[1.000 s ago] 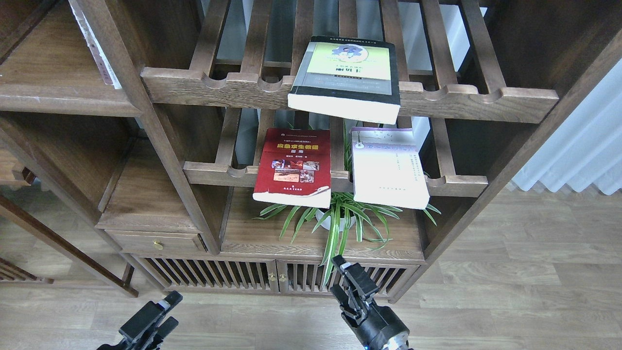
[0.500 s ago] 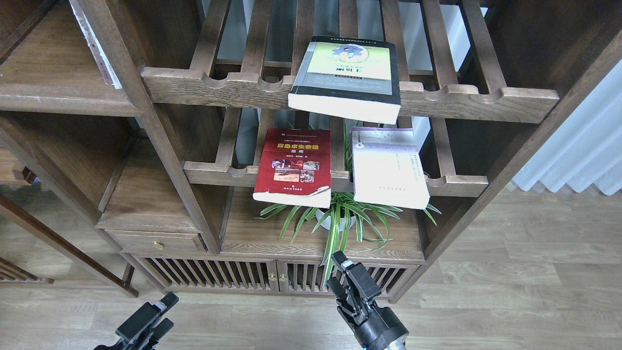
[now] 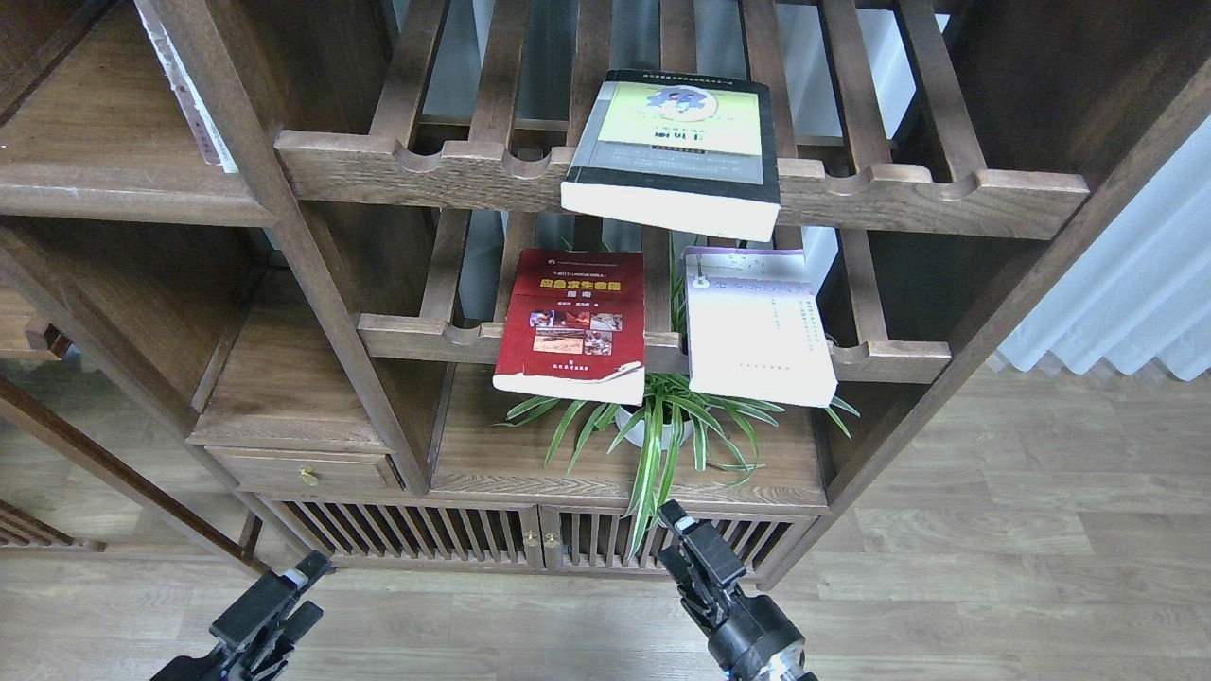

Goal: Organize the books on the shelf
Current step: 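Raise both grippers toward the middle shelf, then reach the right gripper to the white book and grasp its lower edge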

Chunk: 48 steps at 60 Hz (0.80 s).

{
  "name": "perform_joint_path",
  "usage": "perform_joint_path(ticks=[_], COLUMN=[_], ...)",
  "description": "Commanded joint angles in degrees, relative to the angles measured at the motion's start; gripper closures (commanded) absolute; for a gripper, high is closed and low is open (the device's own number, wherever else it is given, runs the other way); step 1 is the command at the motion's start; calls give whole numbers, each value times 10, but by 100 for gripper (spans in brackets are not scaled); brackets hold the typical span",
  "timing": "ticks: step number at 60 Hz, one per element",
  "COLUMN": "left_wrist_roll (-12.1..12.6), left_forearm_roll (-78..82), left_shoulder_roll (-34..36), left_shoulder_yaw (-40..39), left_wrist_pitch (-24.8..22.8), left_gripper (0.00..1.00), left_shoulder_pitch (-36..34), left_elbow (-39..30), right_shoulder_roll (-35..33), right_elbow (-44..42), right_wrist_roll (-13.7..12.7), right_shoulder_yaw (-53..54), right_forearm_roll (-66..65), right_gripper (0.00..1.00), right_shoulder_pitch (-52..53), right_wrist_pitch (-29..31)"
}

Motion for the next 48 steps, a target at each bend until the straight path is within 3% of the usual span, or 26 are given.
perform_joint_path(ticks=[1,11,26,48], left_wrist_roll=[0,0,0,0], left_forearm_roll=[0,0,0,0], left_shoulder_roll=[-1,-1,1,5], left_shoulder_yaw=[-8,-14,-35,-49], left_wrist_pitch=[0,0,0,0], left_gripper=[0,0,0,0], left_shoulder_pitch=[-1,-1,0,1], left_elbow=[9,11,13,14], right_shoulder_roll=[0,0,0,0], right_elbow=[5,12,92,85], right_wrist_roll=[3,5,5,6], right_shoulder_yaw=[4,7,18,85], right_forearm_roll=[2,3,5,14], right_gripper=[0,0,0,0], right_shoulder_pitch=[9,39,42,51], right_wrist_pitch=[0,0,0,0])
